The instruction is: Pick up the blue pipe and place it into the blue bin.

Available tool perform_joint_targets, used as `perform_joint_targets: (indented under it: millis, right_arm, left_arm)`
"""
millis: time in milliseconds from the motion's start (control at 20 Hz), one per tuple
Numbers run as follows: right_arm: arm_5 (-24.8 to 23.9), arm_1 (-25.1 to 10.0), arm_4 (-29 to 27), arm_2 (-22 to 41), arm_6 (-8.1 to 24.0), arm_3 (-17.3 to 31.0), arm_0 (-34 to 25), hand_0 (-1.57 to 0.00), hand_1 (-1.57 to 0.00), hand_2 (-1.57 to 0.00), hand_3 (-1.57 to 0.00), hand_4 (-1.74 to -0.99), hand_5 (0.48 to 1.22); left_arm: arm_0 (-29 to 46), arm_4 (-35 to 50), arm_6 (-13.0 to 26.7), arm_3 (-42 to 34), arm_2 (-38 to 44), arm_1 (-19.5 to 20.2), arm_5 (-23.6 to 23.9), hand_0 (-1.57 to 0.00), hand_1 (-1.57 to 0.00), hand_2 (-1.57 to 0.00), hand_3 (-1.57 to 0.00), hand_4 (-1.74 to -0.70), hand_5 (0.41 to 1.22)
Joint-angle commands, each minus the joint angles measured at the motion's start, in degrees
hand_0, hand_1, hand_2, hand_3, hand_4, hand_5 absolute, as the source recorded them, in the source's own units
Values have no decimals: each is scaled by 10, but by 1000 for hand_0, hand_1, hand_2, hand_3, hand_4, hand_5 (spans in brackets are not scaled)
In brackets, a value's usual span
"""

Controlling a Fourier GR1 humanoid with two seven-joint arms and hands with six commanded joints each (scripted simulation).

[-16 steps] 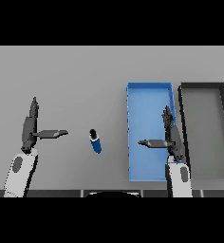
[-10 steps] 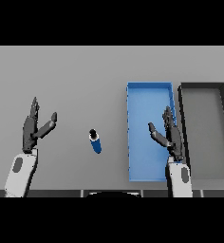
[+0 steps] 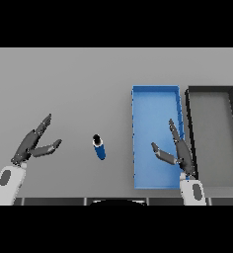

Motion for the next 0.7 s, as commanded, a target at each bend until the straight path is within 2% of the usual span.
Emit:
perform_joint_targets:
  millis: [0,50,150,300,500,600,650]
  right_arm:
    - [1,-2,2,0,-3,2,-1,1,1,1,1,-1226,596]
    - [2,-1,6,5,-12,0,6,1,1,1,1,-1228,601]
    - [2,0,2,1,-4,10,-11,1,1,1,1,-1234,609]
    - [10,-3,-8,-1,-9,8,-15,1,1,1,1,-1266,633]
    - [12,-2,-7,2,-7,5,-11,1,1,1,1,-1290,646]
    - [13,-8,-10,-4,-8,0,-10,1,1,1,1,-1299,654]
    - [11,-7,-7,-3,0,-1,-9,1,1,1,1,-1294,653]
  left_arm:
    - [7,-1,6,-12,-12,5,-16,1,1,1,1,-1168,592]
    - [15,4,10,-28,-22,11,-33,1,1,1,1,-1181,584]
    - [14,-1,32,-45,-43,15,-51,1,1,1,1,-1184,557]
    - [13,-12,47,-71,-70,9,-60,1,1,1,1,-1196,523]
    - [1,-38,77,-78,-114,-27,-63,1,1,1,1,-1207,494]
    - [-10,-60,82,-75,-132,-54,-48,1,1,1,1,-1203,483]
    - [-12,-67,70,-60,-136,-65,-48,1,1,1,1,-1207,479]
